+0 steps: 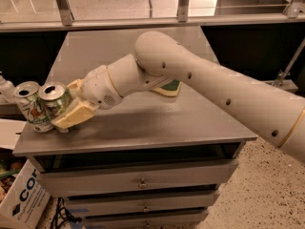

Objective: Move green can near 7up can

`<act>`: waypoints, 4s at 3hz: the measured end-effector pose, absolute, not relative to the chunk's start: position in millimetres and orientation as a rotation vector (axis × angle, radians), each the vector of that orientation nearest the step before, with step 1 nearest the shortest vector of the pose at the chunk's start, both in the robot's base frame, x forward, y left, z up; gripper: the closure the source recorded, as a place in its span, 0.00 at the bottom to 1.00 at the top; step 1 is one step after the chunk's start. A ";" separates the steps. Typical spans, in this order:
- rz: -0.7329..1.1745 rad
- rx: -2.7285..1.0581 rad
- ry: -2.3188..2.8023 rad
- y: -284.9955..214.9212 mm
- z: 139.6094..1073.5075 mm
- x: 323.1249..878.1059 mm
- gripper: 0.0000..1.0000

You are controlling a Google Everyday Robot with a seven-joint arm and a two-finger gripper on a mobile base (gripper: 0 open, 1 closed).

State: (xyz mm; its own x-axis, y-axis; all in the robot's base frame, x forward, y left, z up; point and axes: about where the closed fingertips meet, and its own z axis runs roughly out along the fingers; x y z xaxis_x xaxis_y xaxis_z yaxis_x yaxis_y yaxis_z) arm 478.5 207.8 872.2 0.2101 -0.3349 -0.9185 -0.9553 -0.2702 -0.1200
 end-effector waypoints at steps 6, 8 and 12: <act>0.901 -1.728 1.292 216.0 852.5 507.9 0.59; 0.928 -1.737 1.306 214.9 851.4 506.6 0.13; 1.096 -1.594 1.337 139.7 876.0 528.7 0.00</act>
Offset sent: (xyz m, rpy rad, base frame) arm 0.0423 0.0065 -0.0176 -0.0539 -0.1099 -0.1394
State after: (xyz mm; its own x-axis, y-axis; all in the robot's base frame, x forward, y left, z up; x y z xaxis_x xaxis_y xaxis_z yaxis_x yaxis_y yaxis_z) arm 528.7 139.7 876.0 0.0791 -0.3259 -0.9421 -0.9878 -0.1531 -0.0300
